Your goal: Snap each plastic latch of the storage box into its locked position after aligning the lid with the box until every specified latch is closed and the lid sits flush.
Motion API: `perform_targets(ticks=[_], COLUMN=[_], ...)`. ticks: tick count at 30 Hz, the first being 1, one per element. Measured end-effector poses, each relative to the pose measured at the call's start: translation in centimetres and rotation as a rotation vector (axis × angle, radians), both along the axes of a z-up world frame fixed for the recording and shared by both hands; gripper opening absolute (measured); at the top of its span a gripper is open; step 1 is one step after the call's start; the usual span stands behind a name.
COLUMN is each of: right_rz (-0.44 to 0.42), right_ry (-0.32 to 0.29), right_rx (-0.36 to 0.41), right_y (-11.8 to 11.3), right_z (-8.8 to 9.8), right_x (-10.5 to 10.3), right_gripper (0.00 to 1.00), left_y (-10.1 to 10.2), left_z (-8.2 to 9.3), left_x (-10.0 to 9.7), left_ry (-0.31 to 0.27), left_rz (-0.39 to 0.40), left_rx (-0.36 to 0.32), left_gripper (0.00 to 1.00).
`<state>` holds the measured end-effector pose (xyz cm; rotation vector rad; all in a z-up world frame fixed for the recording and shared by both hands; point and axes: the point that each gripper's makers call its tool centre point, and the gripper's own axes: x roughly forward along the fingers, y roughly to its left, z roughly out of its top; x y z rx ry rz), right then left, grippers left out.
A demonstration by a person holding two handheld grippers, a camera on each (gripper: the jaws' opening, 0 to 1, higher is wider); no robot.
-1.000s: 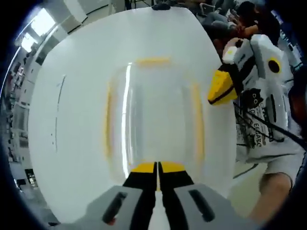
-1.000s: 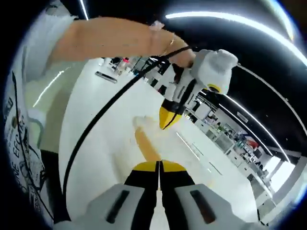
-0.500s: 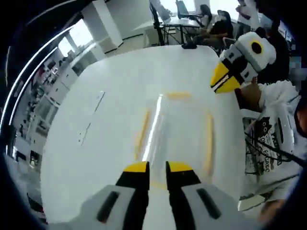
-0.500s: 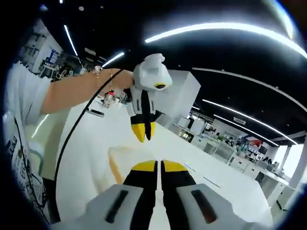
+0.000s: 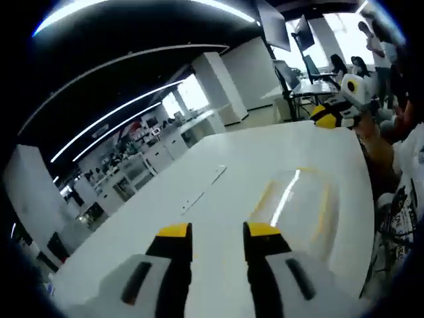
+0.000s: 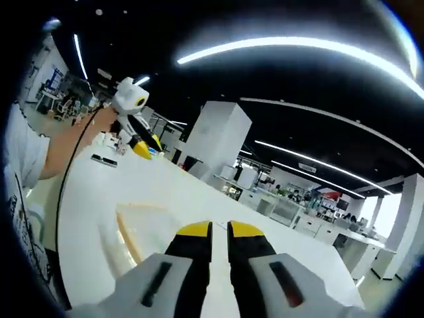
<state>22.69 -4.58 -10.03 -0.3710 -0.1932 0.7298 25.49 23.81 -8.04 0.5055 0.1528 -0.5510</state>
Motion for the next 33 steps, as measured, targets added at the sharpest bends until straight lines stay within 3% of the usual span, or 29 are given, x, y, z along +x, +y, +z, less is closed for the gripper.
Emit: perform_targets(ticks=[4,7,9,11,15,20,22,26,33], right_rz=[-0.023,-0.061,-0.084,-0.127,-0.168,-0.223,-0.213,-0.213,-0.195], right_ry=[-0.045,-0.038,-0.03,-0.019,-0.007,0.006,0.041,0.047,0.064], right_rx=[0.001,0.077,0.113,0.179,0.225,0.233,0.216,0.197,0.197], right_y=[-2.5,-4.8,-5.9,-7.8,-9.6,-10.8,-10.5,-10.3,-9.6], right_z=[-0.2,-0.5,-0.7,-1.4,-2.8,-4.9,-5.9,-6.4,-7.6], right_x=[-0.1,-0.1,0.0,0.1,0.3,0.8,0.5,-0.1,-0.6], right_gripper=[0.16,0.17,0.17,0.18,0.22,0.22,0.22,0.22,0.22], left_y=[3.9,5.6,6.3,7.7,9.4,10.2,9.6,8.9,9.9], left_z=[-0.5,-0.8,-1.1,-1.0,-2.1,-4.2,-5.4,-5.4,-6.6], left_x=[-1.2,-2.6,-3.2,-4.4,-6.0,-6.5,-6.7,-6.9,-6.6], left_ry=[-0.079,-0.147,-0.168,-0.249,-0.318,-0.317,-0.245,-0.263,-0.274], left_rz=[0.128,0.177,0.201,0.262,0.354,0.362,0.337,0.321,0.353], left_rx=[-0.08,-0.166,-0.181,-0.208,-0.253,-0.366,-0.428,-0.411,-0.411], left_gripper=[0.39,0.39,0.39,0.41,0.47,0.47,0.48,0.49,0.48])
